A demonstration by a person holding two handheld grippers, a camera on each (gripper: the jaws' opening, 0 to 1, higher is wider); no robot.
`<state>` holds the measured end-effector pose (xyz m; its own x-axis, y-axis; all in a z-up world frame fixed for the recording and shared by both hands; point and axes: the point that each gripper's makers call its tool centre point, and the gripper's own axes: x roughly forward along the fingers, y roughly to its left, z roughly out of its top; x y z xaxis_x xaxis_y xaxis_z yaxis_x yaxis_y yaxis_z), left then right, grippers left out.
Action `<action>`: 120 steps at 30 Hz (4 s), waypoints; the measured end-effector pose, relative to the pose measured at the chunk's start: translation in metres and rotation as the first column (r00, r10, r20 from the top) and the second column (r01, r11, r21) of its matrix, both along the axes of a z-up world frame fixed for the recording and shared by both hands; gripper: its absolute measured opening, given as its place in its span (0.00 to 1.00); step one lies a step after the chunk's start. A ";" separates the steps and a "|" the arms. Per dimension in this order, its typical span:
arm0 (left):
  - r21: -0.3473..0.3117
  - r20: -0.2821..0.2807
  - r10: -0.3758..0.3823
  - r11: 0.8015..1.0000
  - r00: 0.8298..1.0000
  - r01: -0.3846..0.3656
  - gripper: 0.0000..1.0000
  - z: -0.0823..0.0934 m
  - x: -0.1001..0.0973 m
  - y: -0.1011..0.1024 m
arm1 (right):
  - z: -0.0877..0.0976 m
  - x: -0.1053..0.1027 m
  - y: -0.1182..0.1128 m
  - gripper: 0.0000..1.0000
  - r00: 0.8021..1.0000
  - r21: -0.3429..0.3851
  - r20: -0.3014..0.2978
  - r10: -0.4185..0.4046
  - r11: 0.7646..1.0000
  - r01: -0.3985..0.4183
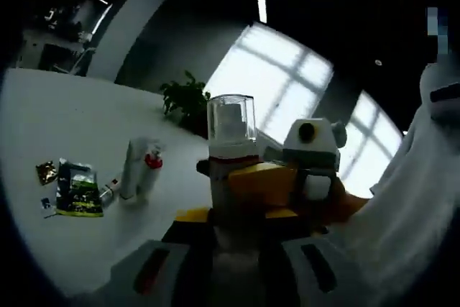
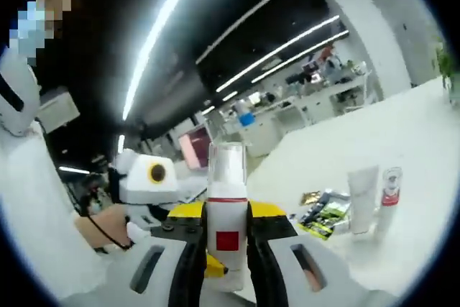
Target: Arrange the skincare products in the storage area until every visible bottle or jar stands upright without overlapping.
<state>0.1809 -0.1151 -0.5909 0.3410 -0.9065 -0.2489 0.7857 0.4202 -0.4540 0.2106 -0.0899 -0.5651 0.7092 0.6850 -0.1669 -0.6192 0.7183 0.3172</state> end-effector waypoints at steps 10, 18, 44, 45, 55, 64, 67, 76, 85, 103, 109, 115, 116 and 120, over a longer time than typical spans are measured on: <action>0.217 0.273 0.142 0.954 0.951 -0.205 0.20 -0.004 0.013 0.001 | -0.002 0.007 -0.004 0.20 0.983 -0.029 0.028 -0.184 0.982 0.185; 0.058 0.060 0.046 0.997 0.997 -0.049 0.17 0.007 0.008 0.008 | 0.014 -0.005 0.005 0.22 0.997 0.123 0.013 0.071 0.990 -0.072; 0.125 0.316 -0.477 0.878 0.820 0.463 0.18 0.054 -0.063 -0.018 | 0.067 -0.083 0.002 0.20 0.803 -0.106 0.203 0.560 0.828 -0.550; 0.150 0.316 -0.489 0.872 0.813 0.466 0.18 0.050 -0.064 -0.019 | 0.063 -0.084 0.002 0.20 0.803 -0.132 0.190 0.565 0.825 -0.549; 0.381 0.317 -0.592 0.795 0.741 0.473 0.18 0.007 -0.057 -0.031 | 0.019 -0.080 -0.010 0.20 0.835 -0.372 0.060 0.547 0.789 -0.490; 0.424 0.273 -0.574 0.792 0.772 0.439 0.18 -0.022 -0.031 -0.046 | -0.010 -0.051 -0.030 0.21 0.801 -0.472 -0.030 0.598 0.698 -0.538; 0.458 0.249 -0.573 0.780 0.781 0.426 0.18 -0.036 -0.020 -0.052 | -0.024 -0.043 -0.029 0.21 0.796 -0.491 -0.055 0.602 0.678 -0.547; 0.520 0.211 -0.515 0.779 0.831 0.351 0.18 -0.089 0.019 -0.081 | -0.083 -0.003 -0.070 0.21 0.822 -0.533 -0.106 0.560 0.666 -0.522; 0.556 0.187 -0.506 0.761 0.842 0.334 0.17 -0.157 0.043 -0.103 | -0.147 0.018 -0.097 0.21 0.849 -0.594 -0.175 0.499 0.634 -0.495; 0.577 0.149 -0.503 0.743 0.851 0.338 0.17 -0.207 0.071 -0.114 | -0.194 0.044 -0.113 0.22 0.868 -0.634 -0.222 0.445 0.610 -0.475; 0.567 0.133 -0.491 0.750 0.861 0.341 0.18 -0.213 0.078 -0.115 | -0.199 0.051 -0.118 0.22 0.877 -0.607 -0.237 0.418 0.641 -0.470; 0.549 0.123 -0.480 0.762 0.868 0.343 0.18 -0.217 0.084 -0.121 | -0.200 0.057 -0.120 0.23 0.880 -0.597 -0.235 0.413 0.653 -0.466; 0.549 0.123 -0.480 0.762 0.869 0.344 0.18 -0.218 0.084 -0.122 | -0.200 0.057 -0.120 0.23 0.880 -0.595 -0.234 0.413 0.655 -0.465; 0.560 0.121 -0.482 0.754 0.868 0.342 0.17 -0.224 0.085 -0.121 | -0.198 0.060 -0.117 0.23 0.890 -0.574 -0.221 0.399 0.684 -0.450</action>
